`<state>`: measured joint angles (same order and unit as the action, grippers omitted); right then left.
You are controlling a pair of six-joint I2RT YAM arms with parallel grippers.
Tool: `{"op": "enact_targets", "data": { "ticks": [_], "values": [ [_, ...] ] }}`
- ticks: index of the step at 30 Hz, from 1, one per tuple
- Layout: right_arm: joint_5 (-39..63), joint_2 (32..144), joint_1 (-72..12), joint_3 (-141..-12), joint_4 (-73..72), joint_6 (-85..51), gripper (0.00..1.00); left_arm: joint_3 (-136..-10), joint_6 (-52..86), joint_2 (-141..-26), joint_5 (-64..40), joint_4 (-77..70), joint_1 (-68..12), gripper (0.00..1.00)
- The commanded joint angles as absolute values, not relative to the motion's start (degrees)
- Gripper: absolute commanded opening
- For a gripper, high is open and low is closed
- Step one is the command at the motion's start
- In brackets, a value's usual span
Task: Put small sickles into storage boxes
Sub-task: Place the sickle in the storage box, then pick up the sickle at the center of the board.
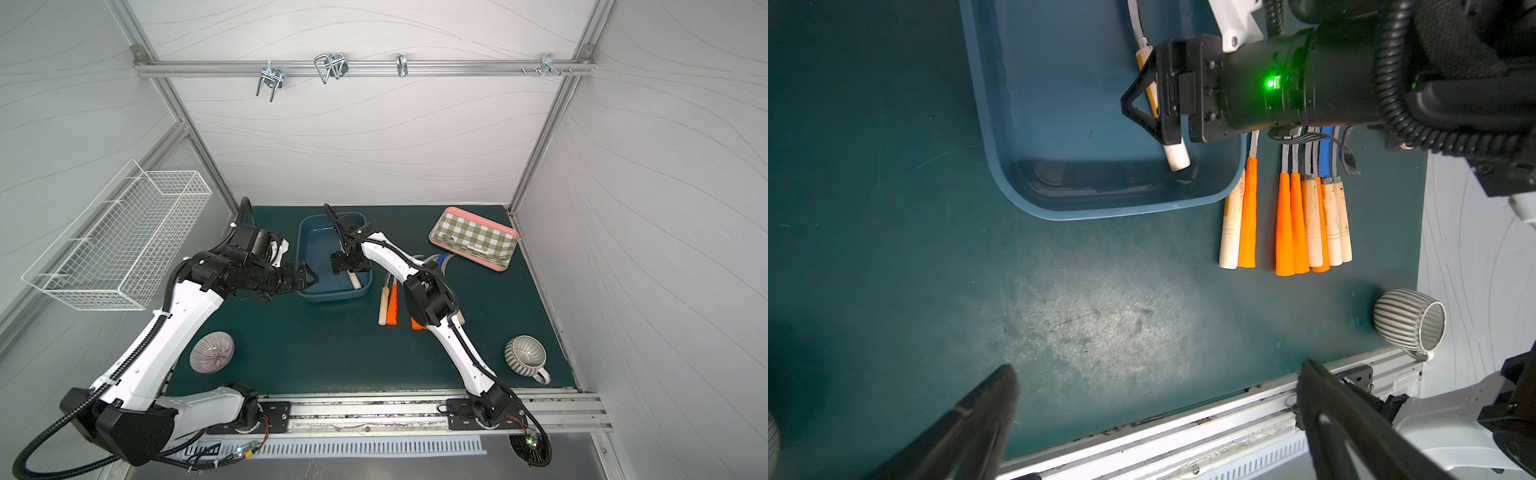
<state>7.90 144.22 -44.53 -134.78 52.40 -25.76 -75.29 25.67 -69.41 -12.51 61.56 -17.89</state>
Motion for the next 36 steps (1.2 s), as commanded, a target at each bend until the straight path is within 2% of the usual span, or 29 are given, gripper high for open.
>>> {"op": "enact_targets", "data": {
  "ticks": [1, 13, 23, 36],
  "values": [
    [9.59, 139.01, -44.35, -134.43, 54.41, -25.42, 0.99, -76.05, 25.93, -68.61, -13.01, 61.59, -17.68, 0.99],
    [8.77, 129.05, -44.37, -131.05, 58.79, -24.50, 0.99, -75.48, 27.82, -68.67, -14.68, 59.21, -18.65, 0.99],
    [2.54, 122.00, -43.52, -129.04, 67.26, -23.16, 0.99, -76.25, 28.82, -70.68, -12.20, 57.32, -25.30, 0.99],
    [-2.48, 110.45, -43.10, -109.81, 69.11, -23.68, 0.99, -70.43, 27.34, -68.59, -9.68, 49.88, -32.69, 0.99]
  ]
}}
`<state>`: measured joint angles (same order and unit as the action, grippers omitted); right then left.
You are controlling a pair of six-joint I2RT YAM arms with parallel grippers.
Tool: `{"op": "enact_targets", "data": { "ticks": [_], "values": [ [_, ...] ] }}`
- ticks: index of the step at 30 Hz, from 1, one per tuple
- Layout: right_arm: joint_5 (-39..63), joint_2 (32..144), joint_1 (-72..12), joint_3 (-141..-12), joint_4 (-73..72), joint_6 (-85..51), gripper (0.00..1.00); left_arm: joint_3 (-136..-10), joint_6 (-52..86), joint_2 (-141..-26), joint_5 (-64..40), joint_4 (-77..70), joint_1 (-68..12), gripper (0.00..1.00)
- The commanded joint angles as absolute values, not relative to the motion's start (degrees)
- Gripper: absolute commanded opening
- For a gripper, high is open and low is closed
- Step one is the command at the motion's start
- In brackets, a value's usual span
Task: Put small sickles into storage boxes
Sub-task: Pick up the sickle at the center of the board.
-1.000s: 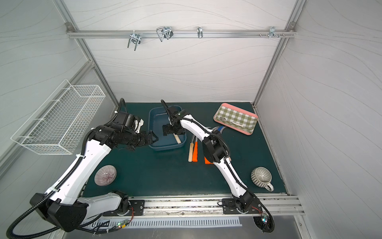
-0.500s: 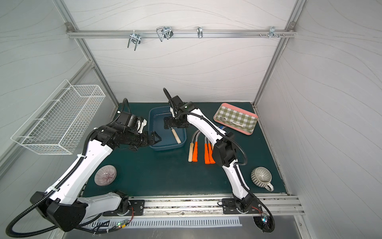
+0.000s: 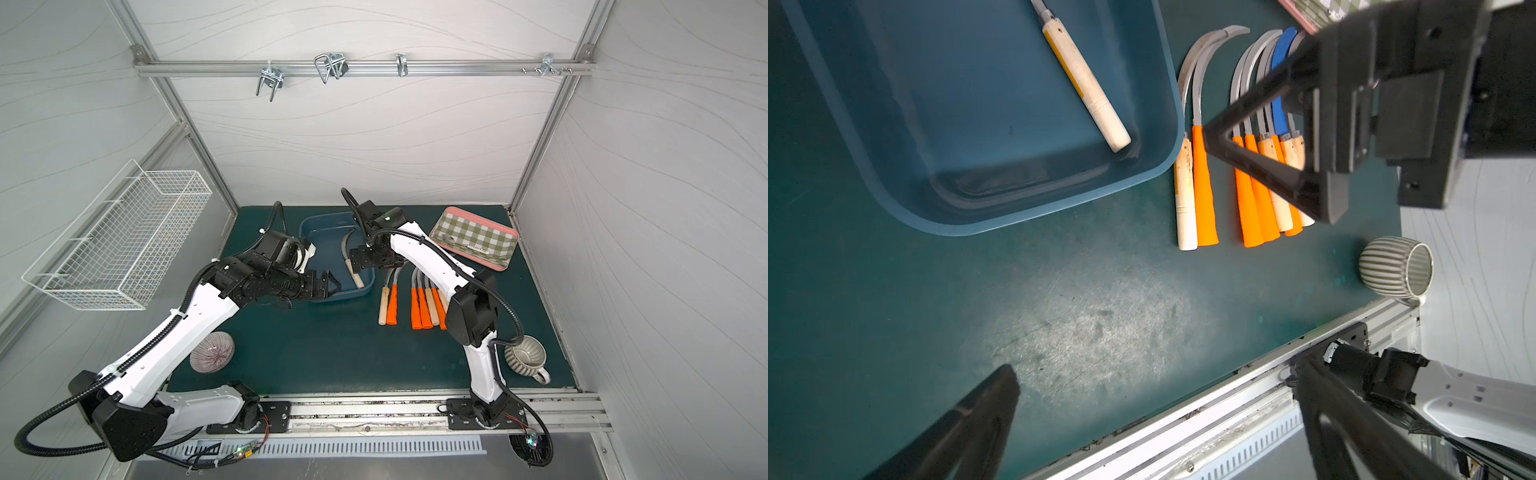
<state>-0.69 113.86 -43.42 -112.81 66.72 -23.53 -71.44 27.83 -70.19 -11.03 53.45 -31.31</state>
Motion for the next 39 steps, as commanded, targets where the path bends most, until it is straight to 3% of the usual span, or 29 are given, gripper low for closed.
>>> {"op": "enact_targets", "data": {
  "ticks": [1, 6, 10, 15, 26, 39],
  "values": [
    [-2.51, 109.63, -43.03, -108.48, 68.86, -23.90, 0.99, -69.66, 27.25, -68.28, -9.55, 49.24, -33.28, 0.99],
    [-1.90, 104.98, -43.25, -99.83, 65.65, -25.00, 0.96, -65.06, 27.51, -66.18, -8.58, 45.27, -35.81, 0.99],
    [-1.68, 102.41, -43.75, -94.24, 63.17, -26.09, 0.86, -61.30, 27.69, -64.90, -8.00, 42.61, -37.40, 0.99],
    [-1.86, 101.40, -45.15, -88.58, 59.94, -27.34, 0.64, -56.44, 28.05, -63.00, -7.29, 39.75, -38.81, 0.99],
    [-1.42, 104.19, -47.38, -82.27, 53.20, -30.47, 0.28, -51.42, 28.47, -60.22, -7.03, 37.87, -39.36, 0.99],
    [-0.79, 109.27, -47.56, -80.73, 46.54, -32.98, 0.32, -52.03, 28.87, -59.53, -7.02, 39.26, -39.35, 0.99]
  ]
}}
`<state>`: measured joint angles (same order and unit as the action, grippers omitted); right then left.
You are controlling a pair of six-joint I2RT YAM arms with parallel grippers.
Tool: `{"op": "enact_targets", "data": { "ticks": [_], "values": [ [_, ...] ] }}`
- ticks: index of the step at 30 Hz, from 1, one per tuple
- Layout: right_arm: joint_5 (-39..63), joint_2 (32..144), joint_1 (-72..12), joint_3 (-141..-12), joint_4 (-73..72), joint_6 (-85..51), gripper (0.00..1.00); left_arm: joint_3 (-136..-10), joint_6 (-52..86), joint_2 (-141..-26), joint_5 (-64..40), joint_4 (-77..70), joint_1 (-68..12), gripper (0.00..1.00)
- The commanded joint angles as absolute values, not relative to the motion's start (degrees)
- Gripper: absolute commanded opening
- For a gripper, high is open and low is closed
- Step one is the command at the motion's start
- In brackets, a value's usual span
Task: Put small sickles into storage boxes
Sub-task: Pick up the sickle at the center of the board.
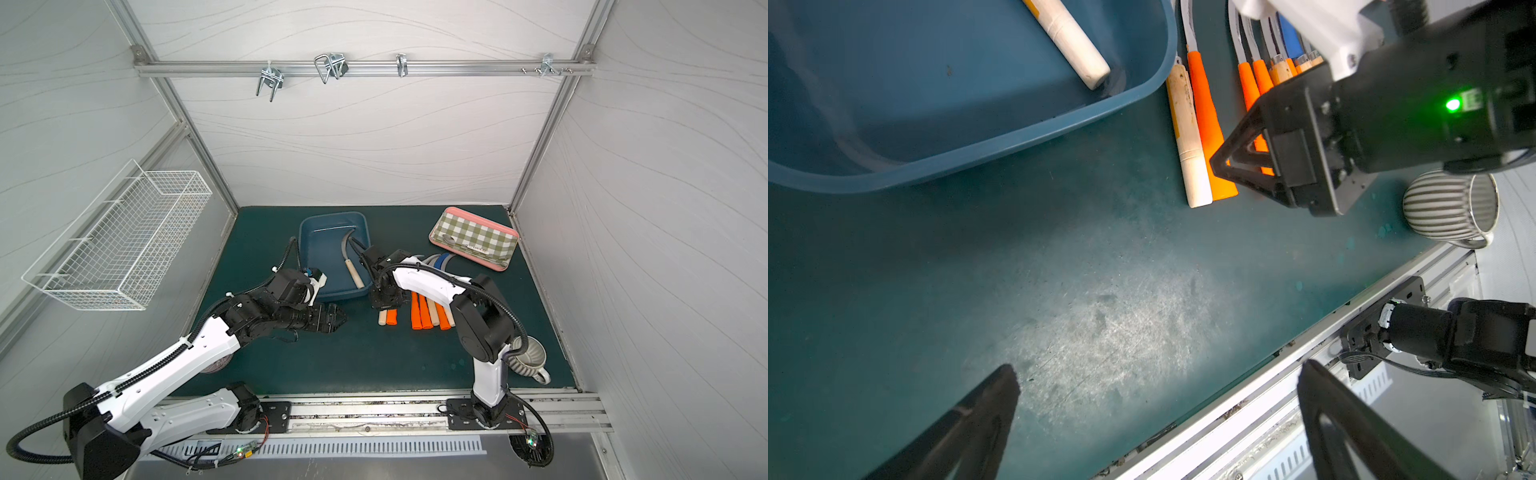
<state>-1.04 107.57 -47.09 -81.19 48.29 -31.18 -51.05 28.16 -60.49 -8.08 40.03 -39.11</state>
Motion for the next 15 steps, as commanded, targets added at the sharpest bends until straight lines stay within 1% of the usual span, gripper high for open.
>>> {"op": "enact_targets", "data": {
  "ticks": [1, 15],
  "values": [
    [-0.92, 109.72, -47.57, -80.60, 46.07, -33.13, 0.32, -52.03, 28.91, -59.50, -6.94, 39.41, -39.33, 0.99],
    [-1.31, 110.85, -47.41, -75.40, 39.05, -35.47, 0.37, -51.86, 28.94, -58.01, -6.46, 41.51, -39.34, 0.99]
  ]
}}
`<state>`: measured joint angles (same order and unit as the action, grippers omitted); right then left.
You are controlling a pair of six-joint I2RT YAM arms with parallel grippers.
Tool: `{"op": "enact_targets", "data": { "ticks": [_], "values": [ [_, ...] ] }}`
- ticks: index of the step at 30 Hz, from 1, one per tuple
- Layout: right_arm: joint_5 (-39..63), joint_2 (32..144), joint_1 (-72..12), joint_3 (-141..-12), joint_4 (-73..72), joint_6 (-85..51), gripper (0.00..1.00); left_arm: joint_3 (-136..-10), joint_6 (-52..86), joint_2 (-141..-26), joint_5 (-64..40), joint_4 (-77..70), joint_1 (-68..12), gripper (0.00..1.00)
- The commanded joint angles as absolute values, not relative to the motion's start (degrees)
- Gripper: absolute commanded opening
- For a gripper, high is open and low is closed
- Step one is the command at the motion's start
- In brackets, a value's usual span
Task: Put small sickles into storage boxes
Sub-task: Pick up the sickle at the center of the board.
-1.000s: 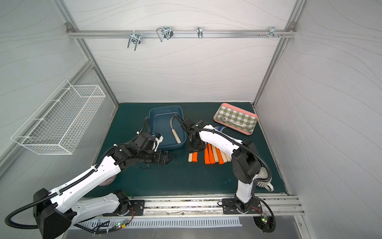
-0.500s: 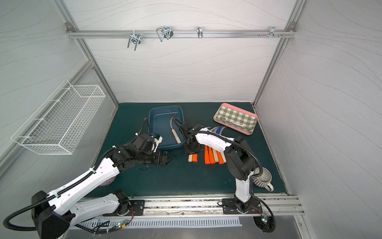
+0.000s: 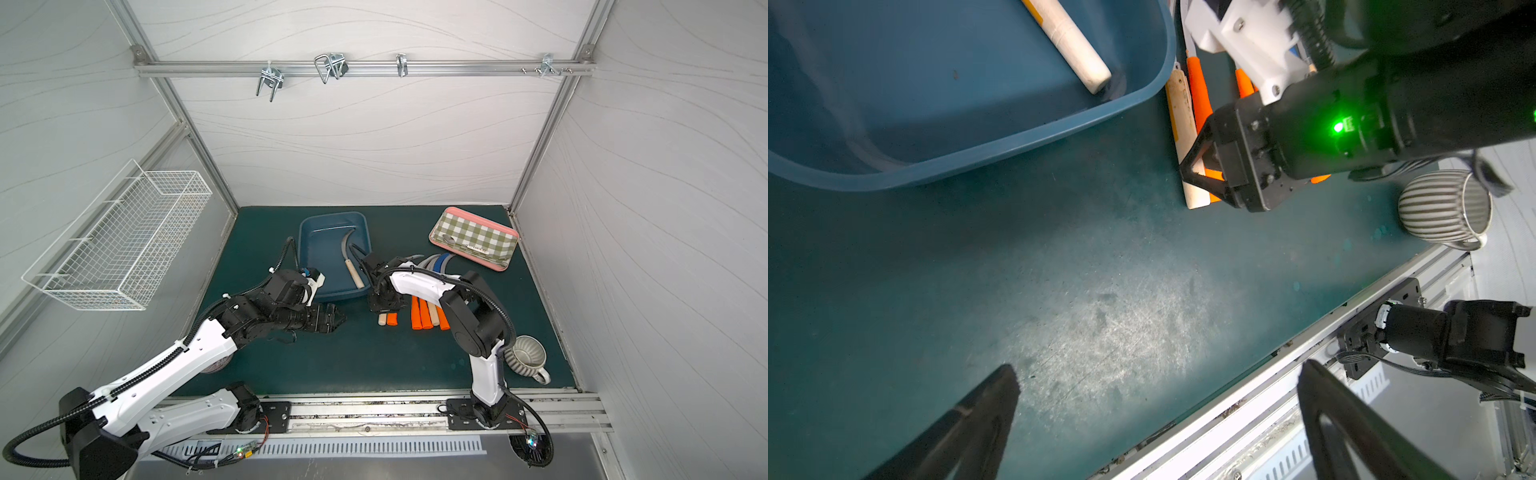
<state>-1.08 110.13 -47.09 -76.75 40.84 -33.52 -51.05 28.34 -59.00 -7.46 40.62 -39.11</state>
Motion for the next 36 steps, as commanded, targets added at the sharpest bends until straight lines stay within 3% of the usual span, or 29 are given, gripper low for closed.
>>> {"op": "enact_targets", "data": {
  "ticks": [1, 12, 27, 36],
  "values": [
    [-1.18, 110.85, -47.37, -74.94, 38.57, -35.67, 0.36, -51.88, 28.92, -57.92, -6.42, 41.65, -39.31, 0.99],
    [-1.16, 111.58, -46.08, -71.60, 36.44, -37.95, 0.35, -52.03, 28.59, -57.30, -6.22, 42.71, -39.29, 0.99],
    [-1.98, 108.69, -45.22, -72.87, 38.96, -37.10, 0.11, -53.70, 27.73, -58.10, -5.71, 43.48, -39.29, 0.99],
    [-3.03, 106.18, -44.82, -75.55, 42.24, -35.33, 0.10, -55.58, 27.51, -59.63, -5.46, 43.44, -39.29, 0.99]
  ]
}}
